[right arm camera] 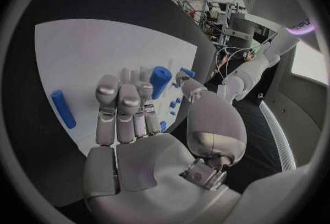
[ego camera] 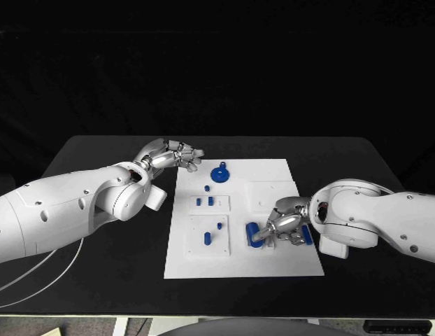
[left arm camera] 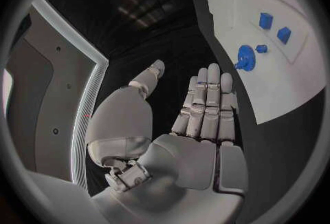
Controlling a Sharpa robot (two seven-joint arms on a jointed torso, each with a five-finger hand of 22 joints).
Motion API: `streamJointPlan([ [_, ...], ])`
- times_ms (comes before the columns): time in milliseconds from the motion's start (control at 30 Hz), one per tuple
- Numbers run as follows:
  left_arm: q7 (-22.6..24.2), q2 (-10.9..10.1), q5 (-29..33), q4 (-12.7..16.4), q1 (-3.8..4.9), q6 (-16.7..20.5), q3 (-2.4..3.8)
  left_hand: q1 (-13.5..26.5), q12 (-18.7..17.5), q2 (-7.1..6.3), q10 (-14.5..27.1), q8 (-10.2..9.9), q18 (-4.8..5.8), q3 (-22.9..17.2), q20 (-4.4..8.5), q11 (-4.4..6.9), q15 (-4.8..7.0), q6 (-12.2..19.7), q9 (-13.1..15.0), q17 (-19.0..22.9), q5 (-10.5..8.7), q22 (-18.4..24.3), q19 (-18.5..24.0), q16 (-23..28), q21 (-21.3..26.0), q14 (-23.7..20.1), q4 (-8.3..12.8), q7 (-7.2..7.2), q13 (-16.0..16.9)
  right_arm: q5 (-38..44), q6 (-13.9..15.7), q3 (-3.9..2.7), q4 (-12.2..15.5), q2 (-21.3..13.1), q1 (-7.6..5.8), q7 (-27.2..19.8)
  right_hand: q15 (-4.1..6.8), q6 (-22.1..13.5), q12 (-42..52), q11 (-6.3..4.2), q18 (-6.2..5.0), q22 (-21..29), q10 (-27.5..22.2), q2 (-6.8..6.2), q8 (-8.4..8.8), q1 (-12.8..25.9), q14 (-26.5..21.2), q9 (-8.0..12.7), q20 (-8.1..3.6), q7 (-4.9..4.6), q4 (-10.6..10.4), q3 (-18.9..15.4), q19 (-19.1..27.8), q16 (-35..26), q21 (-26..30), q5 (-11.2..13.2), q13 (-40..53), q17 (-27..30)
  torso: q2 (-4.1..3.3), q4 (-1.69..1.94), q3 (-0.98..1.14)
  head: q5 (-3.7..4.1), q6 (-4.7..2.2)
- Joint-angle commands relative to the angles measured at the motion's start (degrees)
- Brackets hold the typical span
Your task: Assemble the parts on the task board
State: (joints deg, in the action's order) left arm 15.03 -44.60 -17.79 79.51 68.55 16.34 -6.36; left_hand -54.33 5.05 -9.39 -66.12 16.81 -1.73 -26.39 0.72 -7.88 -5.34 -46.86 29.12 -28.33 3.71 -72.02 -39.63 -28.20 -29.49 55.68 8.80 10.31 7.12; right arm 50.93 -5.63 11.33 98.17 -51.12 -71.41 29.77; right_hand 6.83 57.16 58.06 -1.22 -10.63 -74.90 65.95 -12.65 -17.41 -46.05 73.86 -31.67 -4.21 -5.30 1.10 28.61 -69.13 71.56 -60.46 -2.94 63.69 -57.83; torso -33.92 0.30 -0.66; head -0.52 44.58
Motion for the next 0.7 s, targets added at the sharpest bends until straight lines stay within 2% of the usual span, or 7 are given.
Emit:
streamJointPlan([
  [33,0.2,0.1,0.3,0.1,-0.02,-0.6,0.04,0.2,-0.3,0.4,0.0,0.4,-0.77,0.2,-0.41,0.06,-0.09,0.4,-0.1,-0.1,0.17,-0.1,0.0,0.2,0.3,0.1,0.3,0.0,0.0,1.0,-2.5,-0.02,0.6,-0.7,0.05,-2.5,0.44,-0.4,-0.4,0.05,-4.37,-0.6,-0.1,0.14,0.23,-0.6,0.0,-0.1,-0.18,0.05,1.1,-0.6,0.6,-0.4,0.2,0.1,0.1,-0.1,0.02,-0.02,0.0,0.03,-0.06],
  [267,0.1,0.1,0.3,0.1,-0.02,-0.7,0.04,0.1,-0.3,0.41,0.0,0.4,-0.78,0.2,-0.41,0.06,-0.09,0.4,-0.1,-0.2,0.18,-0.1,0.0,0.3,0.3,0.1,0.3,-0.01,0.0,1.5,-4.0,-0.04,1.2,-1.6,0.04,-2.7,0.48,-0.2,-0.6,0.01,-4.37,-0.5,0.0,0.79,0.33,-1.6,0.0,-0.1,-0.17,0.09,2.9,-1.7,0.6,-0.5,0.4,0.1,0.2,-0.2,-0.01,0.01,0.02,0.11,-0.14],
  [400,0.1,0.1,0.3,0.1,-0.02,-0.7,0.04,0.1,-0.3,0.43,0.0,0.4,-0.78,0.2,-0.41,0.07,-0.09,0.4,-0.1,-0.2,0.19,-0.1,0.0,0.3,0.3,0.1,0.3,-0.01,0.0,1.8,-4.4,-0.04,1.0,-1.5,0.04,-2.6,0.53,0.0,-0.6,-0.05,-4.37,-0.5,0.2,2.5,0.32,-4.4,0.1,-0.1,-0.24,0.15,5.0,-0.6,0.5,-0.6,0.4,0.1,0.2,-0.3,-0.03,0.02,-0.01,0.15,-0.17],
  [467,0.1,0.1,0.3,0.1,-0.02,-0.7,0.04,0.1,-0.3,0.43,0.0,0.4,-0.78,0.2,-0.41,0.07,-0.09,0.4,-0.1,-0.2,0.19,-0.1,0.0,0.3,0.3,0.2,0.3,-0.01,0.0,1.9,-4.1,-0.04,0.8,-1.2,0.04,-2.5,0.52,0.3,-0.6,-0.06,-4.36,-0.5,0.3,3.81,0.31,-5.9,0.2,-0.1,-0.13,0.16,5.5,0.9,0.3,-0.7,0.4,0.1,0.2,-0.3,-0.02,0.06,-0.04,0.25,-0.09],
  [600,0.0,0.1,0.3,0.1,-0.02,-0.7,0.04,0.1,-0.3,0.45,0.0,0.4,-0.78,0.2,-0.42,0.07,-0.09,0.4,-0.1,-0.2,0.19,-0.1,0.0,0.3,0.3,0.2,0.3,-0.02,0.0,1.9,-3.8,-0.04,0.6,-0.7,0.04,-2.6,0.49,0.6,-0.7,-0.05,-4.35,-0.4,0.5,5.82,0.35,-6.3,0.3,0.0,0.17,0.17,4.7,3.4,0.2,-0.8,0.5,0.1,0.2,-0.4,-0.02,0.11,-0.06,0.23,-0.05],
  [667,0.0,0.1,0.3,0.1,-0.02,-0.6,0.04,0.1,-0.3,0.46,0.0,0.4,-0.78,0.2,-0.42,0.07,-0.09,0.4,-0.1,-0.2,0.19,-0.2,0.0,0.3,0.3,0.2,0.3,-0.02,0.0,1.9,-3.7,-0.04,0.4,-0.4,0.04,-2.6,0.45,0.8,-0.8,-0.03,-4.28,-0.4,0.7,6.94,0.45,-5.8,0.4,0.1,0.51,0.15,3.2,5.8,0.1,-0.8,0.5,0.1,0.2,-0.4,-0.03,0.13,-0.06,0.21,-0.03],
  [700,0.0,0.1,0.3,0.1,-0.02,-0.6,0.04,0.1,-0.3,0.46,0.0,0.4,-0.78,0.2,-0.42,0.07,-0.09,0.4,-0.1,-0.2,0.19,-0.2,0.0,0.3,0.3,0.2,0.3,-0.02,0.0,2.0,-3.6,-0.04,0.4,-0.3,0.04,-2.6,0.45,0.9,-0.8,-0.04,-4.33,-0.4,0.8,7.06,0.48,-5.7,0.4,0.1,0.56,0.15,3.0,6.4,0.1,-0.8,0.4,0.1,0.2,-0.5,-0.04,0.15,-0.06,0.19,-0.01],
])
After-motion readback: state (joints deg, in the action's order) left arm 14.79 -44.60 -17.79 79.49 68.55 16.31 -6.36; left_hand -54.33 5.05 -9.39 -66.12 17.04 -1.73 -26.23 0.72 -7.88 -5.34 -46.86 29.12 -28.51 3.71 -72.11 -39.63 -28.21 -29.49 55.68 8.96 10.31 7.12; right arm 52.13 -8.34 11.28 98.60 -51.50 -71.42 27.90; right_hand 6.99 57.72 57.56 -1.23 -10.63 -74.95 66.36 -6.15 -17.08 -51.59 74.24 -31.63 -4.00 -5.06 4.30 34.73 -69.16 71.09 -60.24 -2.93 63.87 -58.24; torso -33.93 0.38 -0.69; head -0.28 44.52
